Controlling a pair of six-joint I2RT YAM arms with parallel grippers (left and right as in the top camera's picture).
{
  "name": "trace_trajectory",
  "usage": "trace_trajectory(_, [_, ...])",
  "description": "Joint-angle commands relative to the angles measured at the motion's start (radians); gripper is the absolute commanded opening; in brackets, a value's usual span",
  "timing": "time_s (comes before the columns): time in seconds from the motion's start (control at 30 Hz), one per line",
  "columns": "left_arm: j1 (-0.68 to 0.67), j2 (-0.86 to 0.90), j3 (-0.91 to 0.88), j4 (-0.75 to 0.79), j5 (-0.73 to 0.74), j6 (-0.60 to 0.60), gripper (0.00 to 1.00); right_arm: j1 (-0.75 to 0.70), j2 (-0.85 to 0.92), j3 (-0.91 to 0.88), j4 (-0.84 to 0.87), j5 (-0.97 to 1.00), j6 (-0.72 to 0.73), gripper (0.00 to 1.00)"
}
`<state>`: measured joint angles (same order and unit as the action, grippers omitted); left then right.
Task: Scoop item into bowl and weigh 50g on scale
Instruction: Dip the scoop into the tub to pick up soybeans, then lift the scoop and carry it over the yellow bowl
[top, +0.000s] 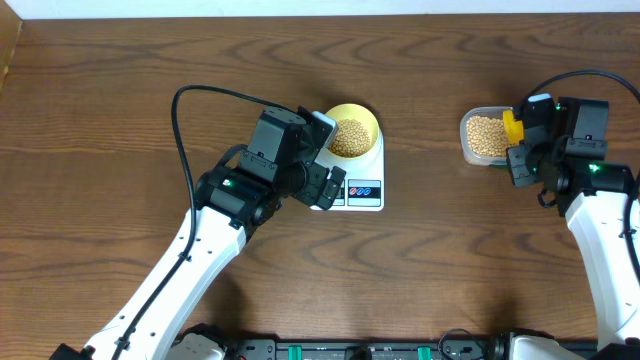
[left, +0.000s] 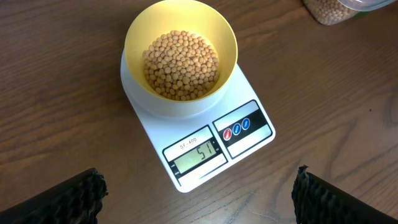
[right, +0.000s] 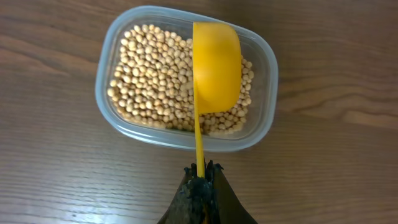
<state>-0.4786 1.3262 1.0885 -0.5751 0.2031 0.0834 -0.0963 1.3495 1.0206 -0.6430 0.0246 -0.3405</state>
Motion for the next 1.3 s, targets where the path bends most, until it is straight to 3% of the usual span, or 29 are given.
trace_trajectory(0.0, [0.004,0.000,0.003,0.001,-0.013,0.010,0.98,0.012,-0.010,0.009,-0.001,0.052,-0.048,0.01])
trace_trajectory(0.13, [0.004,0.000,0.003,0.001,-0.013,0.010,0.98,0.012,-0.005,0.008,0.004,0.005,0.010,0.01])
trace_trajectory(0.27, [0.004,0.000,0.003,0.001,-0.013,0.010,0.98,-0.002,0.008,0.008,0.029,-0.207,0.120,0.01])
trace_trajectory(0.43, [0.004,0.000,0.003,0.001,-0.013,0.010,0.98,-0.001,0.010,0.008,0.148,-0.521,0.234,0.01])
trace_trajectory(0.63, [0.004,0.000,0.003,0.001,-0.013,0.010,0.98,0.007,0.010,0.008,0.335,-0.690,0.371,0.01])
trace_trajectory(0.93, [0.004,0.000,0.003,0.001,-0.013,0.010,0.98,0.171,0.047,0.008,0.534,-0.722,0.368,0.01])
trace_trajectory(1.27, [0.004,0.000,0.003,0.001,-0.013,0.010,0.98,0.317,0.194,0.008,0.589,-0.704,0.242,0.01])
